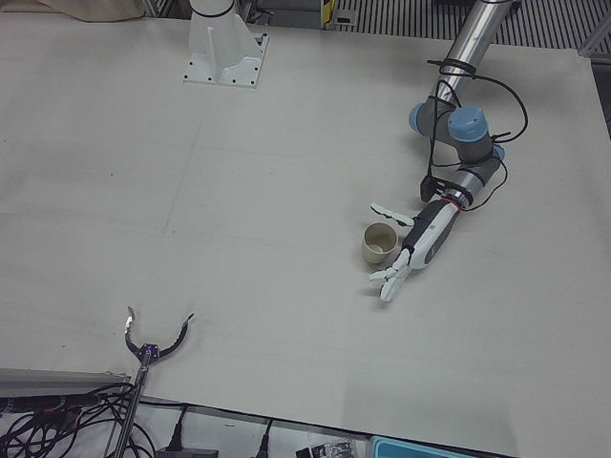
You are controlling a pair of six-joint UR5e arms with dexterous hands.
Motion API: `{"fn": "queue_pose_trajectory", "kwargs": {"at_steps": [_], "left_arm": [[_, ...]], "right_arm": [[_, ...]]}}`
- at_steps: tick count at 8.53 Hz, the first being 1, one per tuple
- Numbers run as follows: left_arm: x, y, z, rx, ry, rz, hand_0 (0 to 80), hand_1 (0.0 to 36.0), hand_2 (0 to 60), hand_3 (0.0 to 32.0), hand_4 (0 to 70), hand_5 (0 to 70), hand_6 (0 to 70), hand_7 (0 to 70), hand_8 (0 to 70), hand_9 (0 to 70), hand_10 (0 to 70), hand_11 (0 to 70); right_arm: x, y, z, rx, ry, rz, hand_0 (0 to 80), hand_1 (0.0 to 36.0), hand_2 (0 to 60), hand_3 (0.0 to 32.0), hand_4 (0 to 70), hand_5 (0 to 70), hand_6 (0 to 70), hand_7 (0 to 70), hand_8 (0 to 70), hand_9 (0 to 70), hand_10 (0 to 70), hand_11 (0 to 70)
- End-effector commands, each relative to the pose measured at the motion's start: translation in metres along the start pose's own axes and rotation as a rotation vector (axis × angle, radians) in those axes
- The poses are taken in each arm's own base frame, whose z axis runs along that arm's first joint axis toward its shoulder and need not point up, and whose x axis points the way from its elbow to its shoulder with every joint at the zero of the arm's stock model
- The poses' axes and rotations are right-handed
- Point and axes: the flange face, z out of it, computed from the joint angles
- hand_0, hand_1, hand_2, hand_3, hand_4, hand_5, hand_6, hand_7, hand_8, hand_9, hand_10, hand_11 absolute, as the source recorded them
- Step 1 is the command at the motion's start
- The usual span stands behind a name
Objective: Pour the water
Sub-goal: 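Close the left hand fingers around the beige cup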
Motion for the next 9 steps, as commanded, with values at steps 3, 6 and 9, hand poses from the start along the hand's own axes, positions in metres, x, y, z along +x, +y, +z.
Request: {"fn": "queue_pose_trajectory", "kwargs": {"at_steps": [3,6,9], "left_arm": [[0.0009,-0.0003,-0.0010,0.003,0.003,-0.003,56.1,20.5,0.1,0.0,13.2,14.8,0.0,1.4,0.0,0.0,0.2,2.6],[-0.0002,0.0004,-0.0007,0.002,0.005,-0.001,56.7,21.1,0.0,0.0,12.1,16.1,0.0,3.5,0.0,0.0,0.1,2.5],[0.0036,0.0043,0.0049,-0.026,0.061,-0.019,56.6,21.2,0.8,0.0,11.5,18.6,0.0,6.3,0.0,0.0,0.7,3.4]], "right_arm": [[0.0000,-0.0001,0.0000,0.000,0.000,0.000,42.8,9.2,12.0,15.8,11.0,13.6,4.3,13.1,0.0,1.2,0.1,1.0],[-0.0008,-0.0005,0.0000,0.001,-0.002,0.000,42.7,9.1,12.0,16.0,10.9,13.7,4.3,13.1,0.0,1.2,0.1,0.9],[0.0000,-0.0001,0.0000,0.000,0.000,0.000,42.5,9.1,12.2,16.0,11.0,13.8,4.3,13.0,0.0,1.2,0.2,1.0]]}}
